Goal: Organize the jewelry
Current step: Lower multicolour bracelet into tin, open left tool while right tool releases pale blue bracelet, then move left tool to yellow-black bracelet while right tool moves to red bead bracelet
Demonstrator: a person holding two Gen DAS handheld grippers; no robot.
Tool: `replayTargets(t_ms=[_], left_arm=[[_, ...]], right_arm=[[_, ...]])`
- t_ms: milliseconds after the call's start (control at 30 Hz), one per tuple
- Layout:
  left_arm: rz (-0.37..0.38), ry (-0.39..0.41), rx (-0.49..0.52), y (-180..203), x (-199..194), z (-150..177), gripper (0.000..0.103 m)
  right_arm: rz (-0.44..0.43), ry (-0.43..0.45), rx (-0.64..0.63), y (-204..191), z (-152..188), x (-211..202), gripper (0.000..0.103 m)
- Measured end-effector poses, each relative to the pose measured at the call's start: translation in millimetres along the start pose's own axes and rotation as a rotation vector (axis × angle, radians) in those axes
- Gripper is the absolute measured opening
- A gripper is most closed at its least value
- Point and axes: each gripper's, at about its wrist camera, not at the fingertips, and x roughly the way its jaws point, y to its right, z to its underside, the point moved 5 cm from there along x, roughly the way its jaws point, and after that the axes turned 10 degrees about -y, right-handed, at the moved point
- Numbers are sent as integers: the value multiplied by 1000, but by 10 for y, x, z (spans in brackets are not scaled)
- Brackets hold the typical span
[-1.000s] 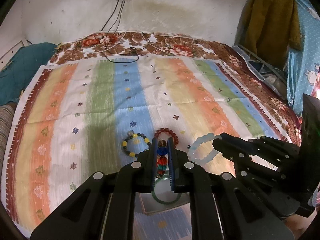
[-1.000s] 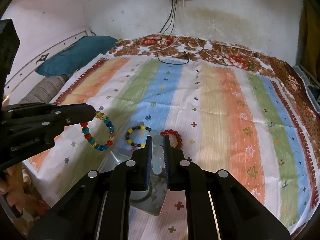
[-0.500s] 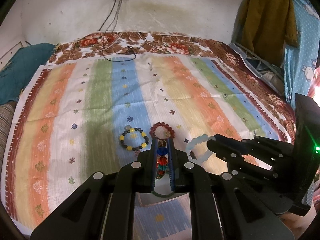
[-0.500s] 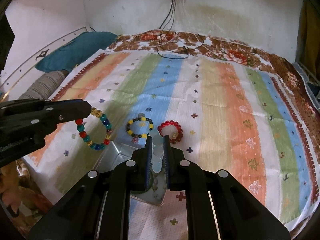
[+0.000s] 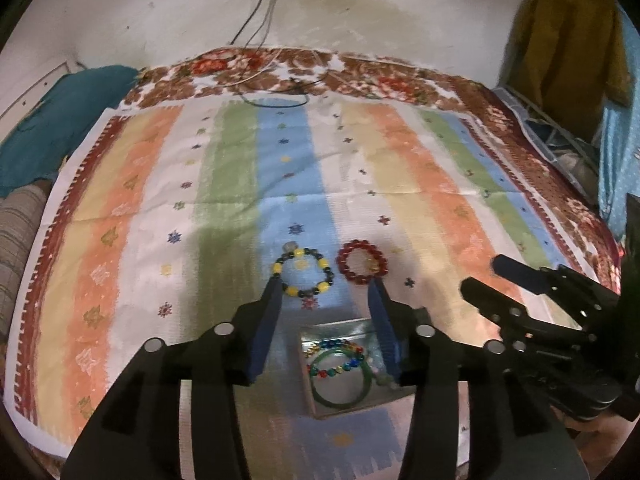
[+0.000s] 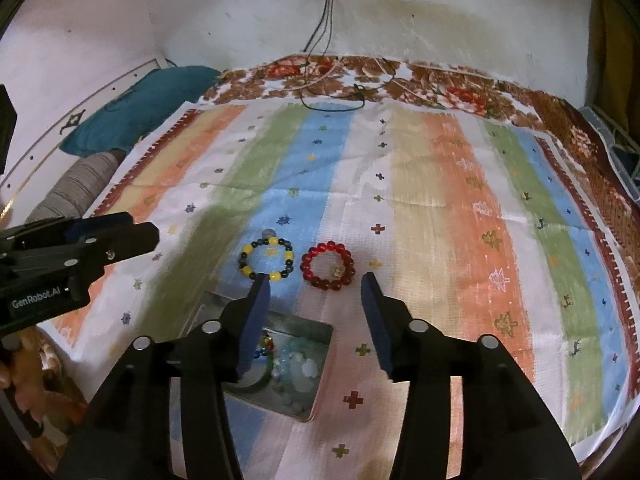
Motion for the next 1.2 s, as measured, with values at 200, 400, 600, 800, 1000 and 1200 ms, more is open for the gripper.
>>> replayTargets(t_ms=[200,400,600,800,1000,1200], left_arm=[[-27,-46,-48,-160,200,-89,62],[-74,-74,-16,-172,360,-157,80],[-76,-103,-35,-242,510,-198,83],[-79,-153,-82,-346,749,-248,84],[-67,-175,-114,-405,904,-299,84],[-72,-199,-106,-428,1064,-330,85]], right_arm=[[19,-40,9,81,-76,180,59],[41,-94,12,133,-90,367,61],[62,-102,3,150,-146,457,73],[58,-119,-10,140,-186,555,75],[41,-152,-1,167,-221,780,79],[31,-152,22,231,-308,865,80]])
